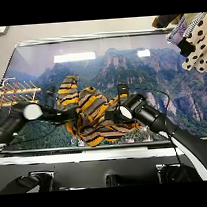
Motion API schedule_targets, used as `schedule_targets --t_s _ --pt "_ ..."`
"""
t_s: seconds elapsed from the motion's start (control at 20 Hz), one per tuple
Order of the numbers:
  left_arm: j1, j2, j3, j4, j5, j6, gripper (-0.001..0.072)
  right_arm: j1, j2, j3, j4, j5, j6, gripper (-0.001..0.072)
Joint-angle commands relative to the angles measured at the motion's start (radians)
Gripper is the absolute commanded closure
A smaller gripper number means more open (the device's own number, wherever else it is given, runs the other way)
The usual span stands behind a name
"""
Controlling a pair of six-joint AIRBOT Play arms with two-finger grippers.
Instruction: Fold the clothes and pants, and hang the long-sleeved shirts on hangers.
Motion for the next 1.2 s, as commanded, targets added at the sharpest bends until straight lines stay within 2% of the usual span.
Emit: schedule_targets --t_s 0.0,0.1,0.2,0.25,0.35,0.4,0.45,0.65,0.8,1.05,1.1,1.15 --pt "0.251 0.157 0.002 0.304 -0.136 0.138 -0.001 0.009 0.0 -0.01 -0.004 0.013 0.019 0.0687" --pt "0.539 0.24 0.002 0.293 -0.138 0.296 -0.001 0.009 0.0 -0.01 -0.005 0.028 0.017 0.0687" --pt "0.822 0.246 0.002 0.225 -0.134 0.431 -0.001 0.009 0.0 -0.01 -0.005 0.027 0.015 0.0687" --pt "0.945 0.23 0.002 0.187 -0.119 0.474 -0.001 0.009 -0.001 -0.01 -0.005 0.026 0.01 0.0687" --pt "1.142 0.183 0.001 0.08 -0.001 0.453 -0.0009 0.009 -0.001 -0.01 -0.005 0.027 -0.003 0.0687" --pt "1.215 0.139 0.006 0.021 0.042 0.489 -0.0009 0.009 0.0 -0.01 -0.005 0.028 -0.003 0.0687" --pt "1.263 0.077 0.026 0.006 0.035 0.567 -0.0008 0.009 -0.001 -0.01 -0.005 0.029 -0.004 0.0687" --pt "1.331 -0.178 0.126 0.01 -0.046 0.738 -0.0008 0.009 -0.001 -0.01 -0.005 0.06 -0.013 0.0687" --pt "1.334 -0.315 0.202 0.0 -0.03 0.837 -0.0007 0.009 0.0 -0.01 -0.005 0.108 -0.03 0.0687" --pt "1.331 -0.447 0.249 -0.031 -0.002 1.1 0.0013 0.009 0.0 -0.01 -0.005 0.122 -0.027 0.0686" --pt "1.33 -0.465 0.249 -0.031 0.006 1.145 0.0065 0.009 -0.001 -0.01 -0.004 0.122 -0.025 0.0686" --pt "1.33 -0.483 0.249 -0.031 0.008 1.188 0.0167 0.009 0.0 -0.01 -0.004 0.122 -0.024 0.0686"
